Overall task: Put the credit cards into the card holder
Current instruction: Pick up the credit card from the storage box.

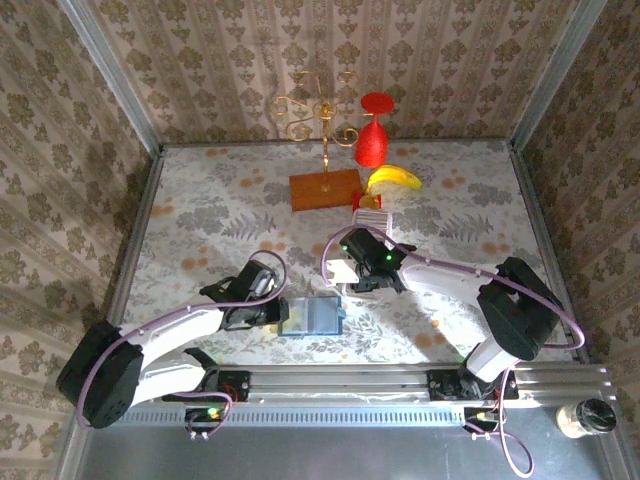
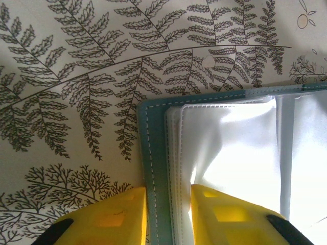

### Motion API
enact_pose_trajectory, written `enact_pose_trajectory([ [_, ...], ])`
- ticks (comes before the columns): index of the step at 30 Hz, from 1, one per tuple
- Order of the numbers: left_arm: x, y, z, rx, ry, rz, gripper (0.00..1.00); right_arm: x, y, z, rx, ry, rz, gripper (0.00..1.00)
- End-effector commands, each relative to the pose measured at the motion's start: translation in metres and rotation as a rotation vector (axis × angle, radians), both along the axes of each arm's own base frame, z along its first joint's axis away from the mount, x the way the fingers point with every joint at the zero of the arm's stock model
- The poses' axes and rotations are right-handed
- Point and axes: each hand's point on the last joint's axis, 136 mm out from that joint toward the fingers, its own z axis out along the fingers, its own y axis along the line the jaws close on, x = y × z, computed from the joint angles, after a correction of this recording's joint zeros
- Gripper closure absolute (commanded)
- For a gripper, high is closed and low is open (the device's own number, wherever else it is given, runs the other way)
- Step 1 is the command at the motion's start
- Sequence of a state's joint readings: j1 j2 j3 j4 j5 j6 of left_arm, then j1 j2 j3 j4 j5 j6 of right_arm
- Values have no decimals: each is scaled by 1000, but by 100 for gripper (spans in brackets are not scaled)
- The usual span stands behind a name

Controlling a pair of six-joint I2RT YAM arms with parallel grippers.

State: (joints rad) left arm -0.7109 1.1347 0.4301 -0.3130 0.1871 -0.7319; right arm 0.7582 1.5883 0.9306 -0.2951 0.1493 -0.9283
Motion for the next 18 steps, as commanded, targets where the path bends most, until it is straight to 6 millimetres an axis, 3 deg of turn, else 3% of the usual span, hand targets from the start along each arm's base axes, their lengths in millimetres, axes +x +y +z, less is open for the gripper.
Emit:
enact_pose_trajectory([
  [1, -13, 12, -11, 38, 42, 0, 73, 7, -6, 16, 2, -49, -24, 54],
  [9, -13, 12, -11, 36, 43, 0, 75, 3, -15, 19, 5, -56, -50, 62],
  [18, -13, 12, -11, 32, 44, 3, 77, -1, -20, 21, 18, -51, -72, 64],
])
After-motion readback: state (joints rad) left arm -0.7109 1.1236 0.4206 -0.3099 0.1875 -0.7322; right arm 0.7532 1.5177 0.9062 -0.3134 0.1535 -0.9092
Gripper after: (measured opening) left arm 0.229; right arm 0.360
